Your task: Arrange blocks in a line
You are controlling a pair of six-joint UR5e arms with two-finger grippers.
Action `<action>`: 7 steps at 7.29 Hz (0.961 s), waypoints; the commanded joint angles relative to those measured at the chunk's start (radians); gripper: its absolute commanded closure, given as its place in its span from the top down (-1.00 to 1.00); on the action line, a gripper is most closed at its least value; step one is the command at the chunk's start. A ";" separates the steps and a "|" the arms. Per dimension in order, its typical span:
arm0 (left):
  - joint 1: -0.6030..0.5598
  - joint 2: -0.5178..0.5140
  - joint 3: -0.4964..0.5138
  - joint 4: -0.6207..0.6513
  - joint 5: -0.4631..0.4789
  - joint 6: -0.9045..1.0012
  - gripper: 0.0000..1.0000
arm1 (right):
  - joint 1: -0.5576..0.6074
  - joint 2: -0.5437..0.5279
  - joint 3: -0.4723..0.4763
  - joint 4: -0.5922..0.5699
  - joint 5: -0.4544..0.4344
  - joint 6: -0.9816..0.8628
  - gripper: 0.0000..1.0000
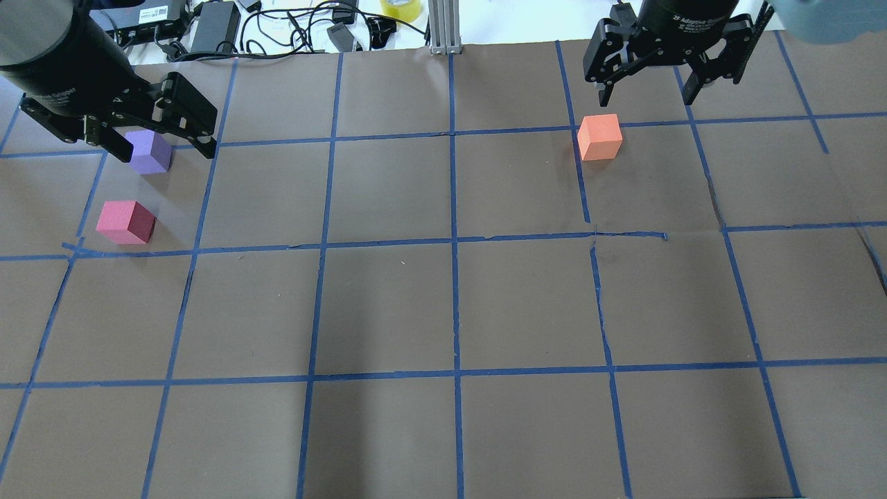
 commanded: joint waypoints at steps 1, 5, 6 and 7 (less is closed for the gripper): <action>0.000 0.000 0.000 0.000 -0.001 -0.003 1.00 | 0.000 0.000 0.000 -0.005 -0.009 0.000 1.00; 0.000 -0.005 0.000 0.020 -0.001 -0.002 1.00 | -0.024 0.023 0.009 -0.009 -0.009 -0.005 1.00; 0.003 -0.005 0.000 0.021 -0.001 -0.002 1.00 | -0.067 0.055 0.009 -0.012 0.009 -0.023 1.00; 0.002 -0.005 -0.002 0.021 -0.001 -0.008 1.00 | -0.077 0.122 0.014 -0.105 0.003 -0.052 1.00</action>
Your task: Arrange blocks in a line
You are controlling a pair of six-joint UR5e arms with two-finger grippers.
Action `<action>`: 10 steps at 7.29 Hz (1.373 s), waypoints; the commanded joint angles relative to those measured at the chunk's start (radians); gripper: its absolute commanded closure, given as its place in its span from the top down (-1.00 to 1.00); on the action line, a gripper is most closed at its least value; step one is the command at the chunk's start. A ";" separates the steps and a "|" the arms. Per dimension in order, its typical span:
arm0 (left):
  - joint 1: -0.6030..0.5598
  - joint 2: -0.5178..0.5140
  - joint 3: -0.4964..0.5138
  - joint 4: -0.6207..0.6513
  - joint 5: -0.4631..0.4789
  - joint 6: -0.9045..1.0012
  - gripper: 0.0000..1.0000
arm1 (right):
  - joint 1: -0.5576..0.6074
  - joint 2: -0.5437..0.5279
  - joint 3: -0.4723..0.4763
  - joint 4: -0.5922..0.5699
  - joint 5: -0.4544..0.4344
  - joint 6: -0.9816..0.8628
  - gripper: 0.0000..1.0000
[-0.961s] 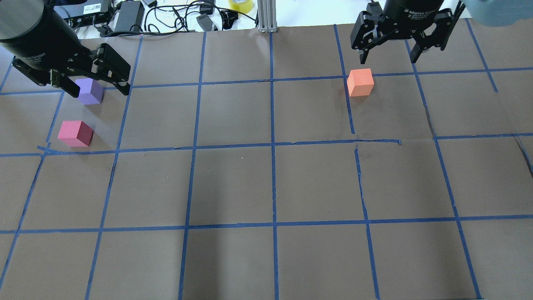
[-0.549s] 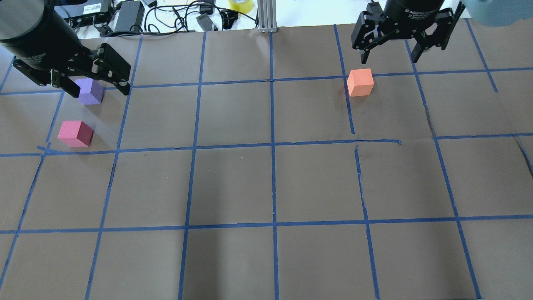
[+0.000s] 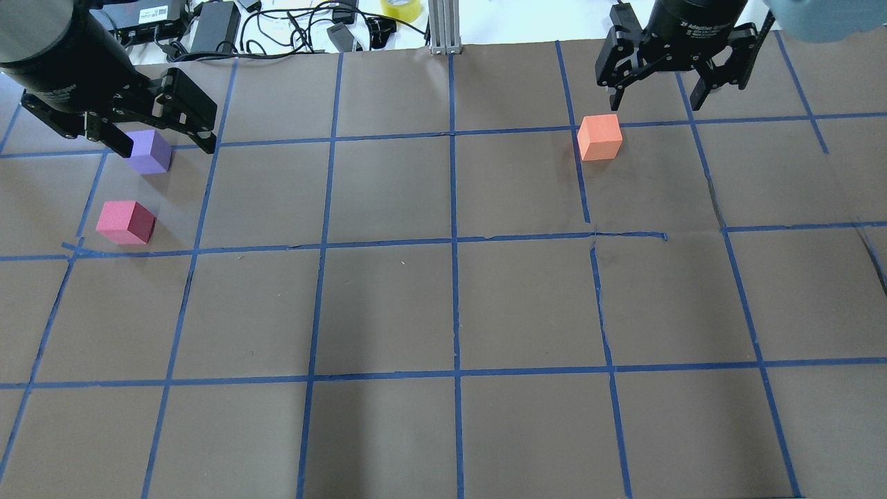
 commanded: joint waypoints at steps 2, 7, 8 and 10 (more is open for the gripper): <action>0.000 0.001 -0.001 0.001 0.002 -0.004 1.00 | -0.026 0.152 0.025 -0.241 0.003 -0.082 1.00; -0.002 0.000 -0.003 0.001 0.002 -0.007 1.00 | -0.025 0.437 0.025 -0.570 0.002 -0.088 1.00; -0.002 0.001 -0.003 0.001 0.002 -0.006 1.00 | -0.025 0.465 0.025 -0.573 0.004 -0.086 1.00; -0.002 0.001 -0.003 0.001 0.002 -0.006 1.00 | -0.026 0.514 0.025 -0.634 0.002 -0.088 1.00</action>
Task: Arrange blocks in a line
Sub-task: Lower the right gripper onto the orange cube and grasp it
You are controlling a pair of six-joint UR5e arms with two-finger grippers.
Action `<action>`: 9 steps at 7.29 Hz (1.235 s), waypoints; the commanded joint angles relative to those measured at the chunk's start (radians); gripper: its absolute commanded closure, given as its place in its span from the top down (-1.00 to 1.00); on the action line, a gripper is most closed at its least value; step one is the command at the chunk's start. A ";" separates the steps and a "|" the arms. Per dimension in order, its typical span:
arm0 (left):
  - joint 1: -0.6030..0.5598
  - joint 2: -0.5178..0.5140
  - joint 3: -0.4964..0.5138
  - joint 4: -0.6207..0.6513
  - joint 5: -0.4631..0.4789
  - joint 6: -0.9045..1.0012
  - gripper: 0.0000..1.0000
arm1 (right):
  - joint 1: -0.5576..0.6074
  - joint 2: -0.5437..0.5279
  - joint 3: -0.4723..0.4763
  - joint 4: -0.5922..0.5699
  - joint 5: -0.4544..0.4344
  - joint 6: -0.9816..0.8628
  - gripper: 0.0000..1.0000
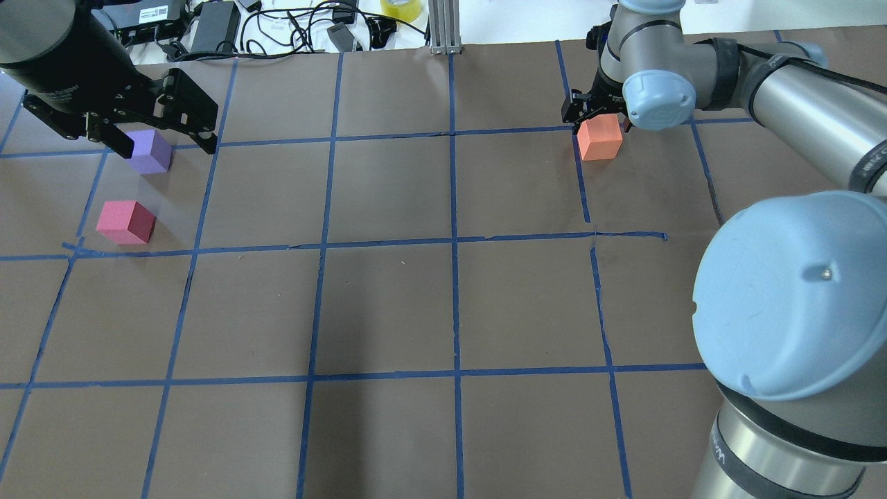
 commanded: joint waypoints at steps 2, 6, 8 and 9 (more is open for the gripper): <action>0.000 0.000 0.000 0.000 0.000 0.000 1.00 | -0.004 0.037 0.002 -0.041 -0.001 0.000 0.66; 0.000 0.000 0.000 0.000 0.000 0.000 1.00 | -0.001 0.025 -0.031 -0.037 0.005 0.014 -1.00; 0.000 0.000 0.000 0.000 0.000 0.000 1.00 | 0.066 0.008 -0.092 0.009 0.016 0.109 -1.00; 0.000 0.000 0.000 0.000 0.000 0.000 1.00 | 0.132 0.010 -0.115 0.014 0.017 0.228 -1.00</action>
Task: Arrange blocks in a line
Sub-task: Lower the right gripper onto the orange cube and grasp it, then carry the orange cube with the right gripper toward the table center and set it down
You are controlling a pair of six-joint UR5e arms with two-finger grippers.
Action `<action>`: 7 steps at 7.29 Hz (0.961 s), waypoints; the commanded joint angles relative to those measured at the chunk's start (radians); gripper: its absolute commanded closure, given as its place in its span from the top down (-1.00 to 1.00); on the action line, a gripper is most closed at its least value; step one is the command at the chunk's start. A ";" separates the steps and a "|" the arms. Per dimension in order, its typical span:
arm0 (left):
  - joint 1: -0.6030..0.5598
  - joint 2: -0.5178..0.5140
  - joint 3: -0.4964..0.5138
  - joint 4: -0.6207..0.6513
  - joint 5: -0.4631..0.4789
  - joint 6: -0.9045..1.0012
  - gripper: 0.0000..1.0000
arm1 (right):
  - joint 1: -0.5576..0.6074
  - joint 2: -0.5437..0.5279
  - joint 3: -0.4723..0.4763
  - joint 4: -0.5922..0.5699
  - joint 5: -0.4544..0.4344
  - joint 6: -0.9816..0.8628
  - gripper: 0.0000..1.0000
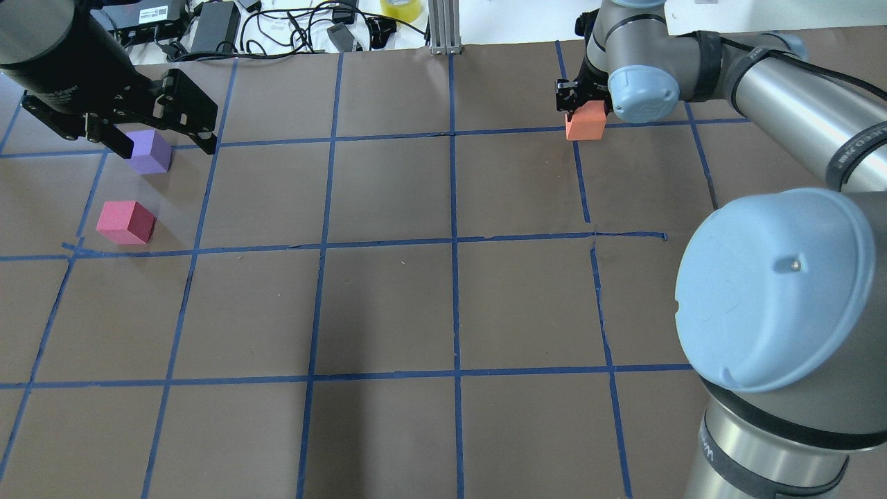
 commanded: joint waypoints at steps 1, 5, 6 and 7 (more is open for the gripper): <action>0.000 0.000 0.002 0.000 0.000 0.000 1.00 | 0.117 0.000 -0.045 0.033 0.017 0.189 -1.00; 0.008 0.006 0.002 -0.002 0.000 0.009 1.00 | 0.263 0.102 -0.128 0.037 0.091 0.284 -1.00; 0.006 0.005 0.002 -0.002 -0.001 0.009 1.00 | 0.295 0.134 -0.171 0.061 0.083 0.282 -1.00; 0.005 0.006 0.002 -0.002 0.000 0.009 1.00 | 0.310 0.148 -0.203 0.099 0.062 0.276 -1.00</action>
